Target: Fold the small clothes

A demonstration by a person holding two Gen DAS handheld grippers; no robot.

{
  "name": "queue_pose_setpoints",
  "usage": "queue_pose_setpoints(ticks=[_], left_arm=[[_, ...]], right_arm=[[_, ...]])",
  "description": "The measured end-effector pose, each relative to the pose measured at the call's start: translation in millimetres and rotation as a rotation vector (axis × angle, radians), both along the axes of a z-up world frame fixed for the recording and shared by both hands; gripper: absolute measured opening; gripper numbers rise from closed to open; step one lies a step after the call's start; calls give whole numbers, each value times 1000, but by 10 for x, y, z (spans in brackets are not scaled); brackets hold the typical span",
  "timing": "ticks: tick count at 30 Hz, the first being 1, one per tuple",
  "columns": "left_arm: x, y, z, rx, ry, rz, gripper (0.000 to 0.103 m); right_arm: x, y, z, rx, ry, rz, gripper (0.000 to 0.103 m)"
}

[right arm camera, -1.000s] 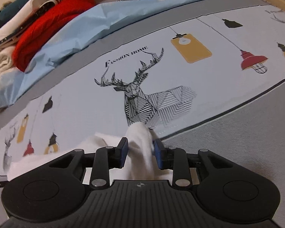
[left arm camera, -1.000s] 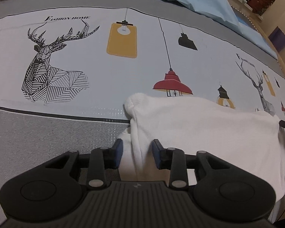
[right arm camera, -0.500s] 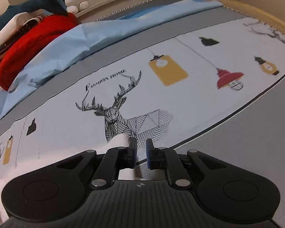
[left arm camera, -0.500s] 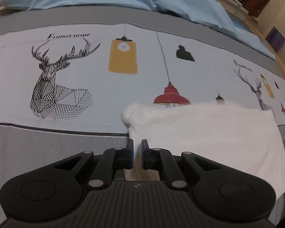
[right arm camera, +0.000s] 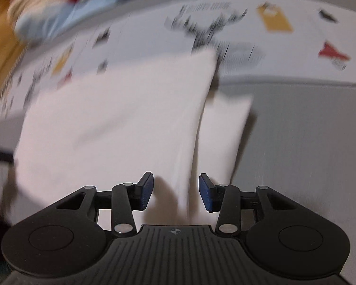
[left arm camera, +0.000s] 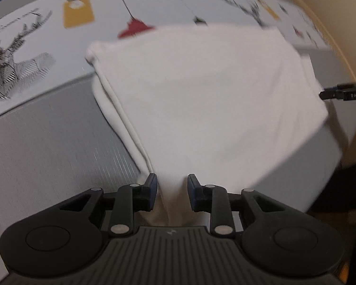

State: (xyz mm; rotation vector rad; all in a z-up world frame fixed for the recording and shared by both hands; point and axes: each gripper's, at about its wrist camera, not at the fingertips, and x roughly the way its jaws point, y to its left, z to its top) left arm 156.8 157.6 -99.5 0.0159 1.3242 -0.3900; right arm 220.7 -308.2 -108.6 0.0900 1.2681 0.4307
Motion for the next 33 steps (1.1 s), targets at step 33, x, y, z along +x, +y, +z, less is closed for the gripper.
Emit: queue_pose_setpoints(ticks=[33], left_arm=[[-425,-157,-36,108,-5,-121,6]], right_arm=[[-574,3,453,-103,-125,137,17]])
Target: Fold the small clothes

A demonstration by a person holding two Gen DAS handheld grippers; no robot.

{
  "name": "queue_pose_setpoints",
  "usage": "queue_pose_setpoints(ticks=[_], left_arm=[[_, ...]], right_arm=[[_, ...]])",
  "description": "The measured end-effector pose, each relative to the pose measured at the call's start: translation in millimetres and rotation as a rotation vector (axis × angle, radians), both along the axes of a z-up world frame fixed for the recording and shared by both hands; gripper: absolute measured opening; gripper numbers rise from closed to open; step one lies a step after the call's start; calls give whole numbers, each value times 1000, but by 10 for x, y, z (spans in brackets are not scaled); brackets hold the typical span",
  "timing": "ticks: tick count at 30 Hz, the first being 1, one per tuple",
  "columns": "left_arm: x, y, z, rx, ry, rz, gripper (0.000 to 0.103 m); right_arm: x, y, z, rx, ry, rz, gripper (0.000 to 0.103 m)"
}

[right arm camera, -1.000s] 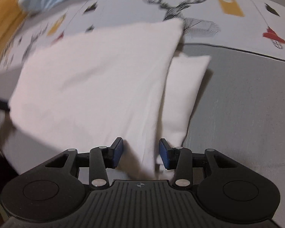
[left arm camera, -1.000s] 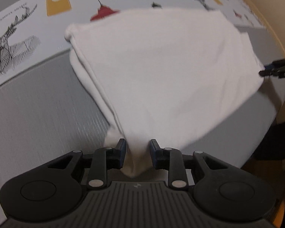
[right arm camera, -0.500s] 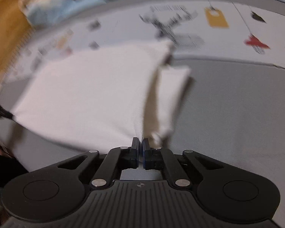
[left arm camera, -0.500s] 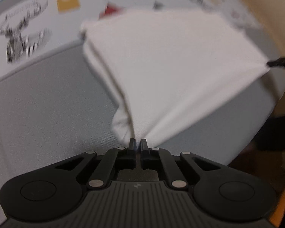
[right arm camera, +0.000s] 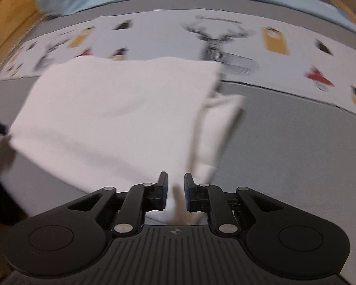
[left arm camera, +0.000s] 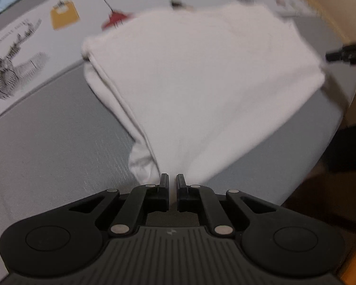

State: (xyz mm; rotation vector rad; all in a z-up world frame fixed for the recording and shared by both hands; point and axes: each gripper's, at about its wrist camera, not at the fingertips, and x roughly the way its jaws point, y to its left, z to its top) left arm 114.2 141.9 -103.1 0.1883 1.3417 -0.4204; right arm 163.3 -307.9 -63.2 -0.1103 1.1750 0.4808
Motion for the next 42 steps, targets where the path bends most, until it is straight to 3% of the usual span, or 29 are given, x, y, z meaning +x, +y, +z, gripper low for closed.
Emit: queue_pose_setpoints(ticks=[4,6,8,10,14,16,17,19,21,26,29,31,33,36,39,42], left_arm=[[-66,-66,-205,157,53,-60,18],[-33,-14,-63,132,-3,-27,18],[24,55,74,59,-52,19,22],[44,65,59,48,-58,34,40],[-30,-78,-201,232,-2,-74,57],[-32,-94,-96,235,-68,-67,63],[-9,-73,28,218,-121,-30,65],[10,-21,299,177,-239,52,80],[9,-20,558,167,-350,106,85],[-129,-119,1089,180,-555,195,86],[-249,-153,1354,159,-644,266,87],[-370,-113,1454,128,-689,341,95],[-493,-77,1487,89,-701,422,97],[-491,54,1471,86,-629,525,97],[-463,187,1461,71,-615,570,97],[-433,338,1380,56,-542,609,97]], right_arm=[[-46,228,-391,-203,93,98,20],[-55,239,-494,-276,113,114,20],[-49,210,-425,-217,96,108,22],[-36,157,-413,-193,99,85,31],[-109,191,-566,-321,129,122,35],[-124,224,-411,-308,62,101,38],[-130,231,-289,-287,13,72,39],[-159,243,-33,-236,-91,1,44],[-207,277,208,-186,-193,-56,48],[-280,477,644,-124,-361,-155,52],[-352,632,752,-71,-398,-200,55],[-434,739,804,-40,-418,-222,58],[-492,859,832,-6,-414,-226,61],[-590,1106,804,1,-397,-215,61],[-641,1379,698,7,-362,-196,61],[-704,1719,628,-12,-372,-116,61]])
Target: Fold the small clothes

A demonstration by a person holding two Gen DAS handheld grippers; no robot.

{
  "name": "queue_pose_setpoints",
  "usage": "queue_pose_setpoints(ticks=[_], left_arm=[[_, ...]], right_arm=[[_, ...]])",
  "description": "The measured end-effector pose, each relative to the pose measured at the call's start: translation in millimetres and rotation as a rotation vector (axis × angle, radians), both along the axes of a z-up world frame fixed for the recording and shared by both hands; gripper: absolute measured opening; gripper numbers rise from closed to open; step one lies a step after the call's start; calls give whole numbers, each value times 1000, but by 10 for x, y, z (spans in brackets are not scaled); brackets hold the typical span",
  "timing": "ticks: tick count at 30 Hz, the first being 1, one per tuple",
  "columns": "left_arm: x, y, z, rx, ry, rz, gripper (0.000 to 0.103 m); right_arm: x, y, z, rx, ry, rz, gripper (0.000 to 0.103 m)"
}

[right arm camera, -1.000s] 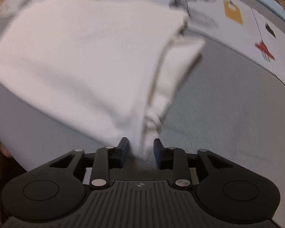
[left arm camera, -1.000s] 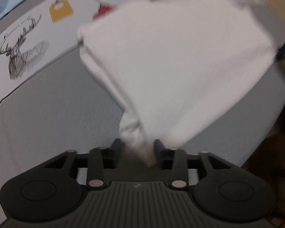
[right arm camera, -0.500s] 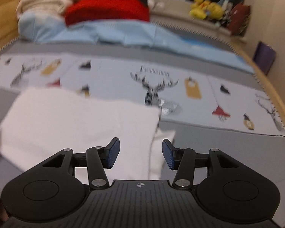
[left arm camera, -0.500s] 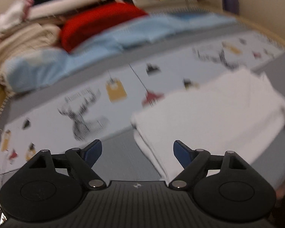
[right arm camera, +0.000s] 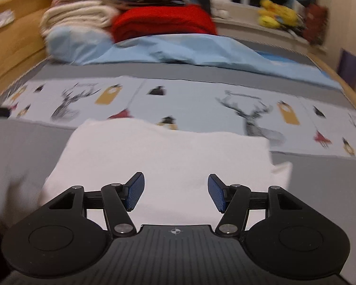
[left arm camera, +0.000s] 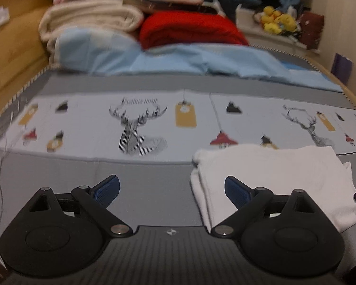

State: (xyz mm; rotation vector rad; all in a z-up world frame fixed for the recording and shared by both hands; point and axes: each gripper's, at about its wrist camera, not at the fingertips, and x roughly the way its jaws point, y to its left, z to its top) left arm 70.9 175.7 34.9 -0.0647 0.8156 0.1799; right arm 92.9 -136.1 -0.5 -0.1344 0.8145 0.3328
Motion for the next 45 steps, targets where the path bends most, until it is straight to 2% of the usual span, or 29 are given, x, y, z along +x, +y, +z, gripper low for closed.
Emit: queue_pose_setpoints(ticks=[3,10,17,24,29,35,36,37,39,40,44,45], left_arm=[[23,90,-64,9,29,21,97],[11,187,-124,24,50,28,97],[-40,336,-147,16,18,33,97],[-58,544,-201,8,27,63,87],[-88,651,-237,10,37,75,86],[-61,665,-288,-15,66,24,88],[-49,669,-294,-37,68,7,90],[-32,668,-301,-53,69,-3,93],[32,664,-329,-107,79,-26,96],[76,662,-351,-142,90,-37,97],[296,611,-459,-318,127,-56,98],[364,596,-509,-364,142,-57,102]], right_arm=[[-52,324,-34,-38,-29,71,61],[-126,930,-165,-56,2,179,59],[-221,1473,-352,-52,13,313,58],[-471,2054,-753,-170,27,514,58],[-595,2332,-1022,-241,28,624,58],[-633,2505,-1240,-308,-10,670,58],[-632,2519,-1241,-312,-20,679,57],[-618,2518,-1235,-309,-25,687,40],[-599,2515,-1207,-303,-25,689,16],[-589,2497,-1175,-302,-38,676,11],[-531,2383,-877,-208,-72,632,10],[-528,2349,-798,-188,-84,624,9]])
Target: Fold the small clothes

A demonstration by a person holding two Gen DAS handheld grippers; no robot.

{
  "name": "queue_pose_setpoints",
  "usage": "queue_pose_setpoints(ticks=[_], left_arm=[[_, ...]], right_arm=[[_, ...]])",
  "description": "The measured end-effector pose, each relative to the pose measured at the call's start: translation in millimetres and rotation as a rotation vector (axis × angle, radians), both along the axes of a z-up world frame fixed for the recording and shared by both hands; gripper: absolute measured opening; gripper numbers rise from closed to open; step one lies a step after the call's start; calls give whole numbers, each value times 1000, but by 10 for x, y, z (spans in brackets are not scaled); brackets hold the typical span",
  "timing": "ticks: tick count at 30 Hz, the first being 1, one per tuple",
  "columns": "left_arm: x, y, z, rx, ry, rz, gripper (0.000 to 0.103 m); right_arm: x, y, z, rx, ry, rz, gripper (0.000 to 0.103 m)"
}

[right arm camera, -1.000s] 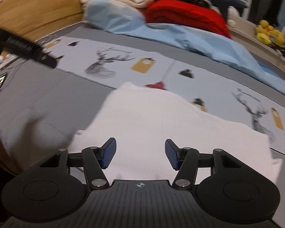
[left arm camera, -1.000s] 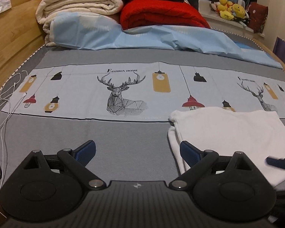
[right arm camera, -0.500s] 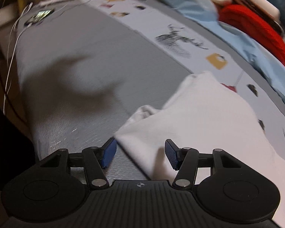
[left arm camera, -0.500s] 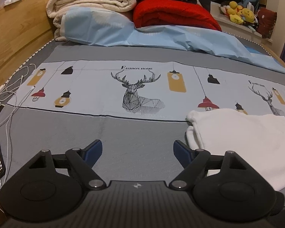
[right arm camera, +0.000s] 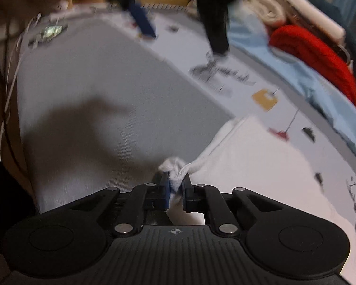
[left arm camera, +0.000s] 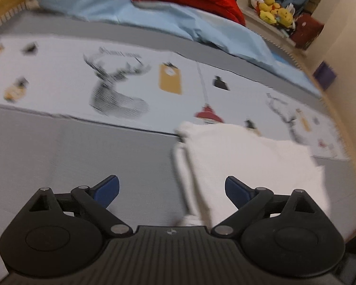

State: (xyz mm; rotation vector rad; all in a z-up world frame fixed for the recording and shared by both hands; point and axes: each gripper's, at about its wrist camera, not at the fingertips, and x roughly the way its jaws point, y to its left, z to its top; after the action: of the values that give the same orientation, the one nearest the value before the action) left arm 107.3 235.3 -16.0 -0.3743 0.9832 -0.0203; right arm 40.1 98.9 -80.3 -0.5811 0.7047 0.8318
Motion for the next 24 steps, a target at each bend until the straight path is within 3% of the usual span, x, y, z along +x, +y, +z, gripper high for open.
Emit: queue_pose_setpoints(ticks=[5,9,14,15,16,17,19,24], left_arm=[[412,-96,-413,-180,123,-1,103],[731,-156,-758,-260,211,21,103],[982,-345,-1051,-268,270,-34,101],[1011,-377,-1067,-255,266,-46,92],[1030,-401,-1073,-248,261,-61,72],[1044,-418,-1075,-250,257,-76,63],[1042,-417,-1042,-245,247,-88,21],[833,-178,-580,-206,135,-43,12]], right_arm=[[28,-248,288,87,2,-26,9],[30,-448,395,124,14,-35,9],[17,-638,526,162,15,-41,9],[16,-658,540,167,20,-41,9],[24,-675,546,171,29,-41,9],[31,-679,545,172,37,-40,9],[33,-662,525,166,52,-33,9],[9,-457,531,212,96,17,9]])
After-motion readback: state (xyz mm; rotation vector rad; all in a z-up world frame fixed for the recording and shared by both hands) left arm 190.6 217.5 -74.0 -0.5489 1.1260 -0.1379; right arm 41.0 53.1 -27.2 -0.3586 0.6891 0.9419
